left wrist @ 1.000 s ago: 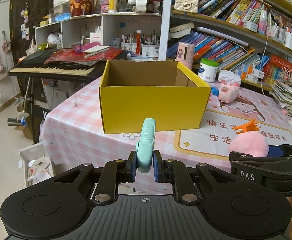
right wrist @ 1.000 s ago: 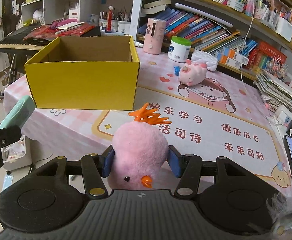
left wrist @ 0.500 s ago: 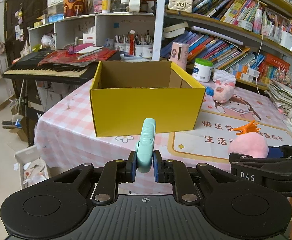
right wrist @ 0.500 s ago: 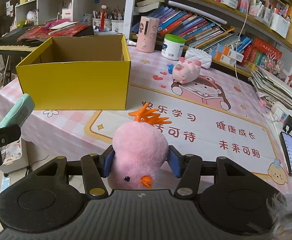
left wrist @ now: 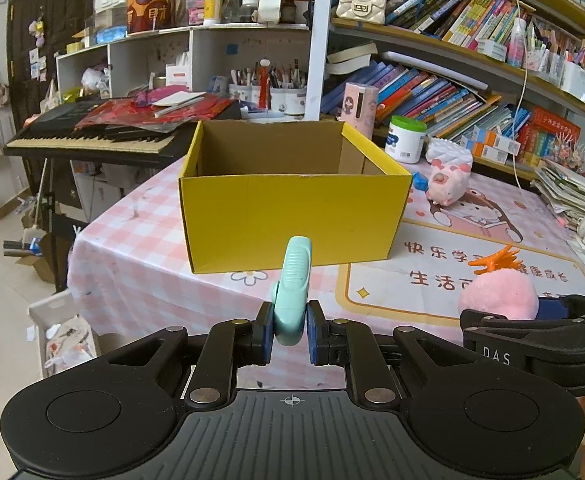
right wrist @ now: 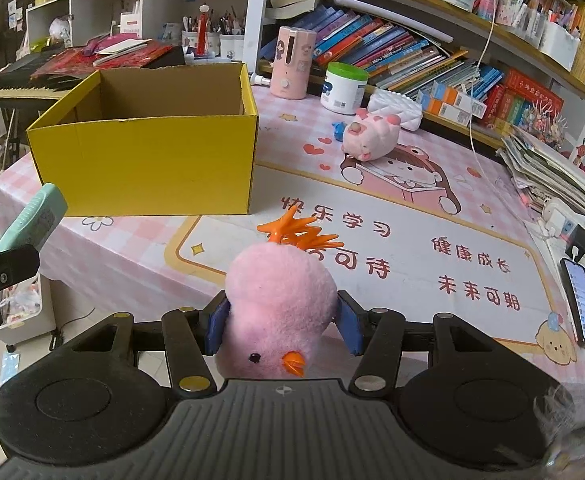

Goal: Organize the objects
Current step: 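Carry the pink chick and teal teether with both grippers over the yellow box, then open the left gripper dropping the teether while the right gripper lowers and releases the chick, then withdraw both grippers from the yellow box toward the pink pig plush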

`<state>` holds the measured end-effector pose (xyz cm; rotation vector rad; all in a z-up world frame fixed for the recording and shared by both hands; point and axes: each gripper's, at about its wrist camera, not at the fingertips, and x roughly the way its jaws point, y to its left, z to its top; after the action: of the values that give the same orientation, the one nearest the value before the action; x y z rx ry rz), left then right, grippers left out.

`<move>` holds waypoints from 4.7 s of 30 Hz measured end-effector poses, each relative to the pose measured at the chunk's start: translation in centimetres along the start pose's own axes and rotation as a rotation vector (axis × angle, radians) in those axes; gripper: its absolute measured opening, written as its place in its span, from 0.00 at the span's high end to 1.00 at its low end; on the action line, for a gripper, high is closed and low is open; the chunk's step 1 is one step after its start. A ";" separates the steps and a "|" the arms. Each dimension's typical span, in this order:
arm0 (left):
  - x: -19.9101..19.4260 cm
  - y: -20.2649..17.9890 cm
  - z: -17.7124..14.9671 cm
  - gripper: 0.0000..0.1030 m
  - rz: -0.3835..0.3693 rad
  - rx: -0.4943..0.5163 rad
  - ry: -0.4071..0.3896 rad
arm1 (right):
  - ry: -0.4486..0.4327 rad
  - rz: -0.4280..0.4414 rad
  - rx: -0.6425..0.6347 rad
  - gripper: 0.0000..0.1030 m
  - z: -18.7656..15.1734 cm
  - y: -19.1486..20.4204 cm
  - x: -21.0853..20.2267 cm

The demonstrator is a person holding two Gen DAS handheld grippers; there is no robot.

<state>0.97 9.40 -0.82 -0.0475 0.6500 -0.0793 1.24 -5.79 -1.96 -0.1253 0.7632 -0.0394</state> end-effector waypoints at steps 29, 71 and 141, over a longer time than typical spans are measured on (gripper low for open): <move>0.5 1.0 2.9 0.86 0.085 -0.024 -0.067 | -0.054 0.119 -0.051 0.49 3.9 1.8 1.5; 14.9 1.5 12.0 0.85 0.290 -0.040 0.012 | -0.101 0.356 -0.356 0.49 18.8 5.8 16.4; 5.0 2.7 6.8 0.18 0.312 -0.149 -0.098 | -0.184 0.132 -0.179 0.12 11.9 3.0 7.0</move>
<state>9.16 11.73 1.38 -0.0922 0.5582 0.2710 14.51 -2.20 1.41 -0.2453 0.5890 0.1646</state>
